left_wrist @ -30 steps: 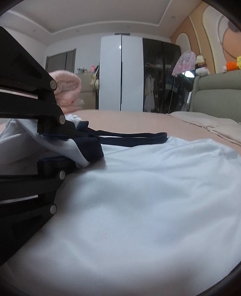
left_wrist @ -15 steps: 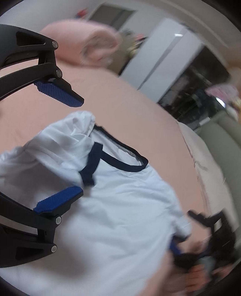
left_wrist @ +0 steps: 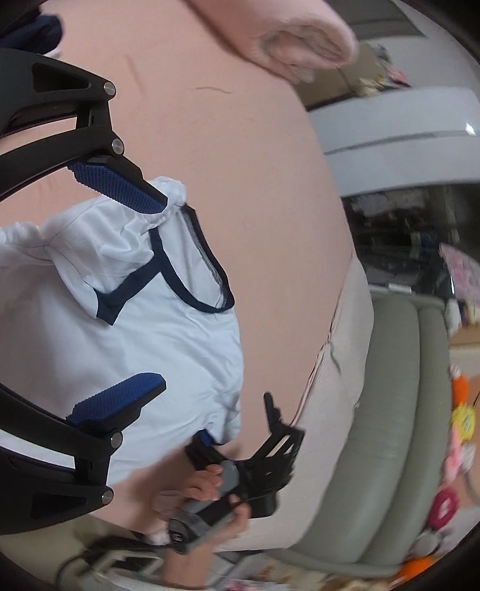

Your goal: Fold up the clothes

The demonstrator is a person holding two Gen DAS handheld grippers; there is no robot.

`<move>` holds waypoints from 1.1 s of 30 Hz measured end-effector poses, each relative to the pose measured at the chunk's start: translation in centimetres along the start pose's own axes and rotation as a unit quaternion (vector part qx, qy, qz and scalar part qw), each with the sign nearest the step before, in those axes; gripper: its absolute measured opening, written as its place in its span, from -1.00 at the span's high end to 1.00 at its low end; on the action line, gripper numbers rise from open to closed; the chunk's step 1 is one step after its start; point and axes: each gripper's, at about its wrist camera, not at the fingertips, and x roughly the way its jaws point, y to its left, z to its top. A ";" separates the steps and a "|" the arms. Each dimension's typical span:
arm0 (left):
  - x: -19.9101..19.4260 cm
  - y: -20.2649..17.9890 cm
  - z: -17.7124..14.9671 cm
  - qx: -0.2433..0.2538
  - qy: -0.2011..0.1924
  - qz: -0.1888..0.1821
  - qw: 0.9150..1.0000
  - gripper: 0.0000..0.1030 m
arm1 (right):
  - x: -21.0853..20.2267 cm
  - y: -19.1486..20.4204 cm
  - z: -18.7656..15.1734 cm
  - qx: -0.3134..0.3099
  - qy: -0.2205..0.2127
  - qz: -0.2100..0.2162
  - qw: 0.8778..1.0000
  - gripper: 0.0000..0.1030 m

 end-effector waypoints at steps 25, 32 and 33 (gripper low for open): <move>-0.6 6.9 -8.0 -0.409 -0.018 -0.130 0.903 -0.72 | 0.6 -2.9 0.1 -0.037 -0.035 -0.022 0.998 1.00; -0.7 6.6 -8.1 -0.391 0.007 -0.115 0.913 -0.72 | 1.1 2.4 -1.0 -0.210 -0.059 -0.160 0.963 0.95; -0.6 6.5 -8.1 -0.385 0.010 -0.110 0.916 -0.72 | 1.7 4.6 -2.1 -0.291 -0.069 -0.218 0.929 0.94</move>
